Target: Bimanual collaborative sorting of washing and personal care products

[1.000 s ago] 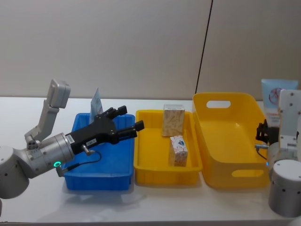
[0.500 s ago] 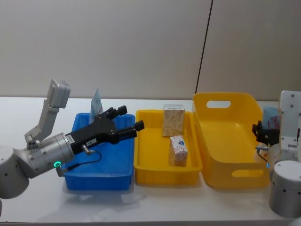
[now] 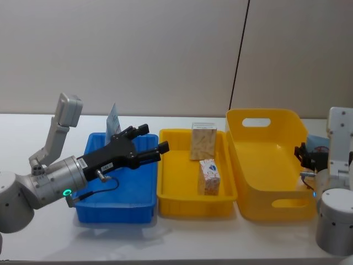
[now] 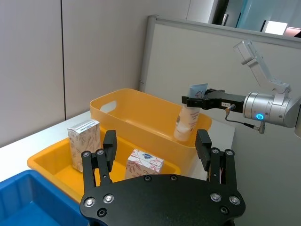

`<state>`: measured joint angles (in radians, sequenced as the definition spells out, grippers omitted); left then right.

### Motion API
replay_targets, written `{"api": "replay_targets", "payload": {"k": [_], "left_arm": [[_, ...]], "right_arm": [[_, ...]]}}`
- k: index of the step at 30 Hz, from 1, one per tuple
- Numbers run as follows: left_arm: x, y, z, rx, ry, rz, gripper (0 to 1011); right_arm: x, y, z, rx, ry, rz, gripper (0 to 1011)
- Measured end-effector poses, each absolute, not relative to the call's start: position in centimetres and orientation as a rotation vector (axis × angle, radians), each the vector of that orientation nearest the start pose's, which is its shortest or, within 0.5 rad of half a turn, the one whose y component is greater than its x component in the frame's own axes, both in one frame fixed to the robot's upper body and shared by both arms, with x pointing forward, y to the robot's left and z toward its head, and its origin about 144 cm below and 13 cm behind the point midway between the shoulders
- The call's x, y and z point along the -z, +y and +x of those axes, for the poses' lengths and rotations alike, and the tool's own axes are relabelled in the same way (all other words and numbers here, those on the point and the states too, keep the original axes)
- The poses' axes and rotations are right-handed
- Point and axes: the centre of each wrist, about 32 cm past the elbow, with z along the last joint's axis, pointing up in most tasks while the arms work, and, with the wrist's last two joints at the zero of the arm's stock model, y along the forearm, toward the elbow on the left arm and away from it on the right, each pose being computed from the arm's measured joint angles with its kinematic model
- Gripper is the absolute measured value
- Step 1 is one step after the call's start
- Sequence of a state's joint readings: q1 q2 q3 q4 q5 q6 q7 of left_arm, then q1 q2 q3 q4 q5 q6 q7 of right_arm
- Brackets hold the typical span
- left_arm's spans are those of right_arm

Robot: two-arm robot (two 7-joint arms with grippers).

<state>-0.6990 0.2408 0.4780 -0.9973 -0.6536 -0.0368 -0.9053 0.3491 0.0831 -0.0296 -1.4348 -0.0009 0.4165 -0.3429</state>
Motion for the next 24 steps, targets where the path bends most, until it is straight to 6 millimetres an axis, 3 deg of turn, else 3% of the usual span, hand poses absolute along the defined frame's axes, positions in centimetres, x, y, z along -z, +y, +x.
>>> {"api": "replay_targets", "payload": {"k": [14,24], "left_arm": [[-122.5,21.8,62.9,-0.419,0.04,-0.18,1002],[-122.5,21.8,62.9,-0.419,0.04,-0.18,1001]], "right_arm": [[-122.9,-24.6,55.4,1.916,0.076,-0.258,1004],[-124.6,-23.7,56.1,1.913,0.197,-0.246,1004]]}}
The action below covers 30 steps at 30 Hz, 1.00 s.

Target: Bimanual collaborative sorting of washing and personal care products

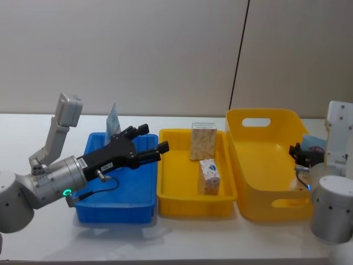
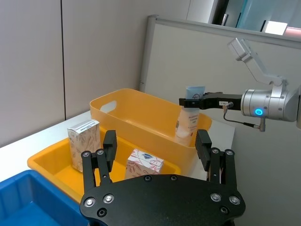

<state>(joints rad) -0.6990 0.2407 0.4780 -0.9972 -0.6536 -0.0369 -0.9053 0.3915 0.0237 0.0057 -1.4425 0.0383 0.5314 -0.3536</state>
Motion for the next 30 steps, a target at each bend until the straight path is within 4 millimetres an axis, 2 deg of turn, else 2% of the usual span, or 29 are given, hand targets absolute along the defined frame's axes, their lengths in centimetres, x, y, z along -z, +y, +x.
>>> {"api": "replay_targets", "payload": {"k": [7,15,30], "left_arm": [[-122.5,21.8,62.9,-0.419,0.041,-0.18,1001],[-122.5,21.8,62.9,-0.419,0.04,-0.18,1001],[-122.5,21.8,62.9,-0.419,0.04,-0.18,1001]], "right_arm": [[-125.8,-22.4,56.6,1.908,0.255,-0.223,1004],[-126.4,-20.9,57.0,1.911,0.219,-0.202,1004],[-125.9,-19.5,57.5,1.968,0.074,-0.2,1004]]}}
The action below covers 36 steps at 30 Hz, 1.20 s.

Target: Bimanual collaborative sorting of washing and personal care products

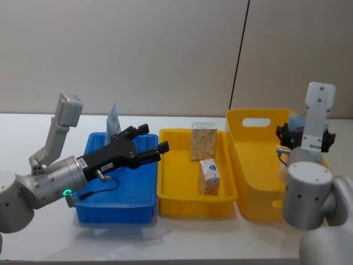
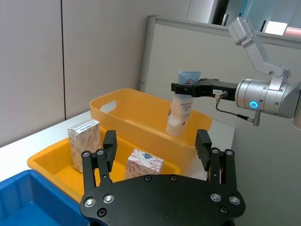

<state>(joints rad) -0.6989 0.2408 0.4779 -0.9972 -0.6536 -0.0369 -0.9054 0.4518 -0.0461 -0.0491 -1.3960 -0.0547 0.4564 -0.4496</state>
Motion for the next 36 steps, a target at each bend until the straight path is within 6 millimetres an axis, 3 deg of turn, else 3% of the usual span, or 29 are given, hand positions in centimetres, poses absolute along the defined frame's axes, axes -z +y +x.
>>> {"api": "replay_targets", "payload": {"k": [20,36], "left_arm": [[-122.5,21.8,62.9,-0.419,0.04,-0.18,1001],[-122.5,21.8,62.9,-0.419,0.04,-0.18,1002]], "right_arm": [[-122.5,-19.8,57.1,1.953,-0.275,-0.268,1004],[-122.3,-20.1,56.9,1.937,-0.242,-0.323,1004]]}}
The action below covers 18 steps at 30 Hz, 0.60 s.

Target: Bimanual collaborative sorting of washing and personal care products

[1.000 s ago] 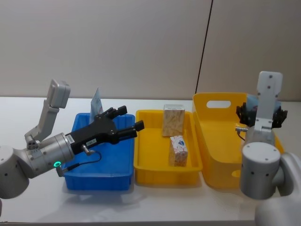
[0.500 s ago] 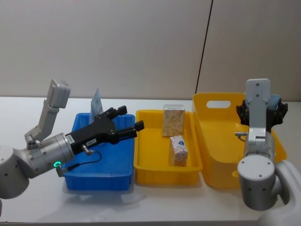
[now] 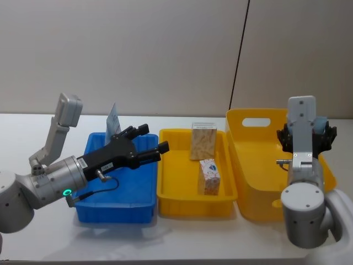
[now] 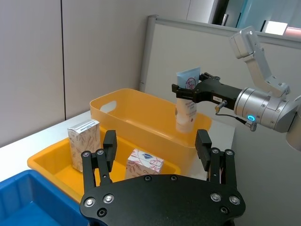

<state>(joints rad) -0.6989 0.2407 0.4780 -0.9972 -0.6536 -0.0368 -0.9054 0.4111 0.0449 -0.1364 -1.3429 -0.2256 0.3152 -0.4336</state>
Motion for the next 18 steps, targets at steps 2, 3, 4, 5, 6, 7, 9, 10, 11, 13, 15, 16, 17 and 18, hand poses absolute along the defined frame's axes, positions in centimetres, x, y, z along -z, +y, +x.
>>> {"api": "replay_targets", "payload": {"k": [2,3,4,5,6,7,9,10,11,13,15,16,17,18], "left_arm": [[-122.5,21.8,62.9,-0.419,0.04,-0.18,1001],[-122.5,21.8,62.9,-0.419,0.04,-0.18,1001],[-122.5,21.8,62.9,-0.419,0.04,-0.18,1002],[-122.5,21.8,62.9,-0.419,0.04,-0.18,1001],[-122.5,21.8,62.9,-0.419,0.04,-0.18,1001],[-122.5,21.8,62.9,-0.419,0.04,-0.18,1001],[-122.5,21.8,62.9,-0.419,0.04,-0.18,1002],[-122.5,21.8,62.9,-0.419,0.04,-0.18,1002],[-122.5,21.8,62.9,-0.419,0.04,-0.18,1002],[-122.5,21.8,62.9,-0.419,0.041,-0.18,1002],[-122.5,21.8,62.9,-0.419,0.04,-0.18,1002],[-122.5,21.8,62.9,-0.419,0.04,-0.18,1002],[-122.5,21.8,62.9,-0.419,0.04,-0.18,1002],[-122.5,21.8,62.9,-0.419,0.04,-0.18,1002]], "right_arm": [[-122.5,-20.2,56.9,1.939,-0.209,-0.324,1004],[-122.5,-20.2,56.9,1.941,-0.202,-0.323,1004],[-122.6,-20.2,56.9,1.941,-0.191,-0.322,1004],[-122.8,-20.2,56.9,1.943,-0.166,-0.319,1004],[-122.9,-20.2,57.0,1.944,-0.156,-0.319,1004],[-123.1,-20.3,57.0,1.947,-0.129,-0.317,1004],[-123.3,-20.3,57.0,1.949,-0.107,-0.31,1004],[-123.5,-20.4,57.1,1.95,-0.082,-0.309,1004],[-123.6,-20.4,57.1,1.952,-0.068,-0.307,1004],[-123.8,-20.4,57.1,1.954,-0.043,-0.301,1004],[-124.2,-20.5,57.2,1.955,-0.004,-0.291,1004],[-124.5,-20.6,57.2,1.957,0.025,-0.281,1004],[-124.6,-20.7,57.2,1.958,0.039,-0.275,1004],[-124.8,-20.7,57.2,1.959,0.05,-0.268,1004]]}}
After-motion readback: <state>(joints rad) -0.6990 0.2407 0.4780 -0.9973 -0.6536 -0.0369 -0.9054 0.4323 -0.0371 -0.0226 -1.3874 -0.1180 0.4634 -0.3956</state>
